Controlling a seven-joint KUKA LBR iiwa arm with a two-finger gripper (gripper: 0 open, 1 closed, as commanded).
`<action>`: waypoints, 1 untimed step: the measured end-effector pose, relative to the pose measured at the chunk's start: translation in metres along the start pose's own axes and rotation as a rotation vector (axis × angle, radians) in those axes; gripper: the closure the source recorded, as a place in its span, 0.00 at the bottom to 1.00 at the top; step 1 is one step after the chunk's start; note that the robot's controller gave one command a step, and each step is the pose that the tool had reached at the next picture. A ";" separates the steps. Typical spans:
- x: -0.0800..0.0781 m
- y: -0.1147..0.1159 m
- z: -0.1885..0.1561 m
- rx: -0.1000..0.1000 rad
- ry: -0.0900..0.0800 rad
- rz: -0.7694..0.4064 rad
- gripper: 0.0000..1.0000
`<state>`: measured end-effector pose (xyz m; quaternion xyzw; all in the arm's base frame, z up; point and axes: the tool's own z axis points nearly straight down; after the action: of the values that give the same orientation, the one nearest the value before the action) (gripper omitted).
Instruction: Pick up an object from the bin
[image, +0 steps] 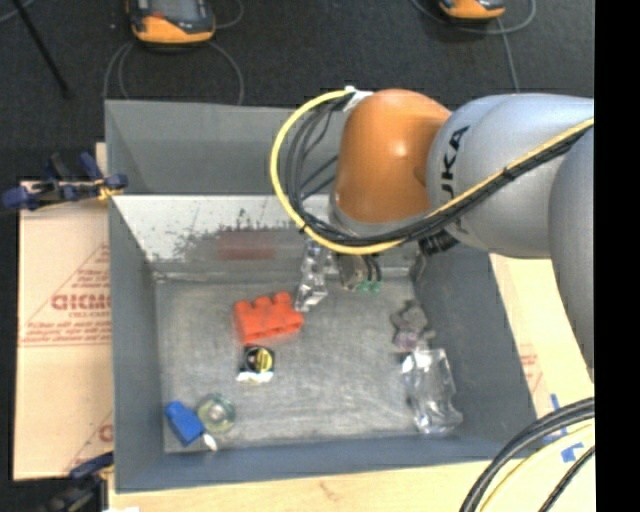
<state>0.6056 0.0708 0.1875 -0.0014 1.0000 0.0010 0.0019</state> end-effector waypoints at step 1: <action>0.000 0.000 0.000 0.000 0.000 0.002 0.00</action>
Offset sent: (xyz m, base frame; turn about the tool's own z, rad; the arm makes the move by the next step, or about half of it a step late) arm 0.0000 0.0000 0.0000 0.0000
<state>0.6056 0.0708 0.1875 -0.0005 1.0000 0.0010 0.0019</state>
